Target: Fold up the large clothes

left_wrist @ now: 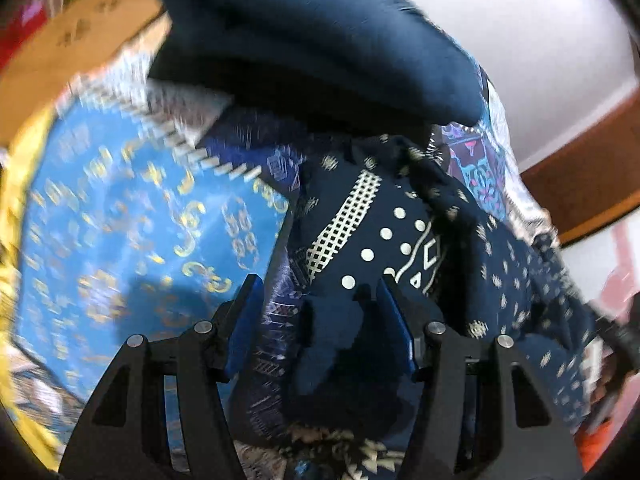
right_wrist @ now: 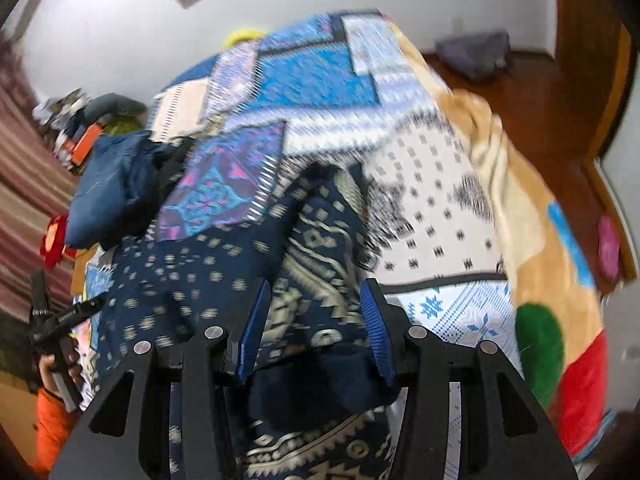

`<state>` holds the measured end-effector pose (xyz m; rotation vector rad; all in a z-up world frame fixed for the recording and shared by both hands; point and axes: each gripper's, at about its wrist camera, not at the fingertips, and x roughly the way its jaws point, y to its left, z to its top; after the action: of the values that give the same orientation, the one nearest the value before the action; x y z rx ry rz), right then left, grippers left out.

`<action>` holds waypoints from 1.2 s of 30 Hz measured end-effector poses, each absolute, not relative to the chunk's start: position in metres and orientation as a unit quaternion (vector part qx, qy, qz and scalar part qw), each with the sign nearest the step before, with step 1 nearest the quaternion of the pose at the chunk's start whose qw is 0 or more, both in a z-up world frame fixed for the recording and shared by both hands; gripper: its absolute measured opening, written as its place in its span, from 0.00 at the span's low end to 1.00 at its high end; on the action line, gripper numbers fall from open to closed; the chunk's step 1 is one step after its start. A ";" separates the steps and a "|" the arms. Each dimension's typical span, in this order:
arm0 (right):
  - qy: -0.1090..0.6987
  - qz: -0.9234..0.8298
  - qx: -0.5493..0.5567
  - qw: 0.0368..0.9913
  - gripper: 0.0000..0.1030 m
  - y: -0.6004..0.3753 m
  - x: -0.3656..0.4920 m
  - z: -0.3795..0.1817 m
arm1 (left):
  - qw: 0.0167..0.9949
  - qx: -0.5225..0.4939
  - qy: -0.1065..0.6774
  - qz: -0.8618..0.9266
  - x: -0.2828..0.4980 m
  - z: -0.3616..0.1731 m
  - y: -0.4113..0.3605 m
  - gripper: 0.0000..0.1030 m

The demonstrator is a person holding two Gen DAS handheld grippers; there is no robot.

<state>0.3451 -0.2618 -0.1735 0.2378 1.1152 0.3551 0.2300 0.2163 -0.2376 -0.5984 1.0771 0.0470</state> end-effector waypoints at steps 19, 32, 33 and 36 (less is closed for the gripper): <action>0.554 0.230 0.197 0.775 0.46 -0.253 0.389 -0.219 | 0.812 -0.302 0.499 -0.010 0.259 -0.250 0.188 0.29; 0.521 0.257 0.171 0.796 0.08 -0.246 0.371 -0.157 | 0.874 -0.232 0.419 -0.081 0.251 -0.143 0.143 0.04; 0.511 0.261 0.158 0.803 0.08 -0.243 0.369 -0.146 | 0.879 -0.222 0.413 -0.088 0.253 -0.130 0.136 0.04; 0.480 0.271 0.138 0.823 0.07 -0.237 0.363 -0.109 | 0.891 -0.213 0.386 -0.113 0.250 -0.090 0.128 0.04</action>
<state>0.3630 -0.2371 -0.1085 0.2934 1.0217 0.5762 0.2502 0.1284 -0.0905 -0.4413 0.8009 -0.2356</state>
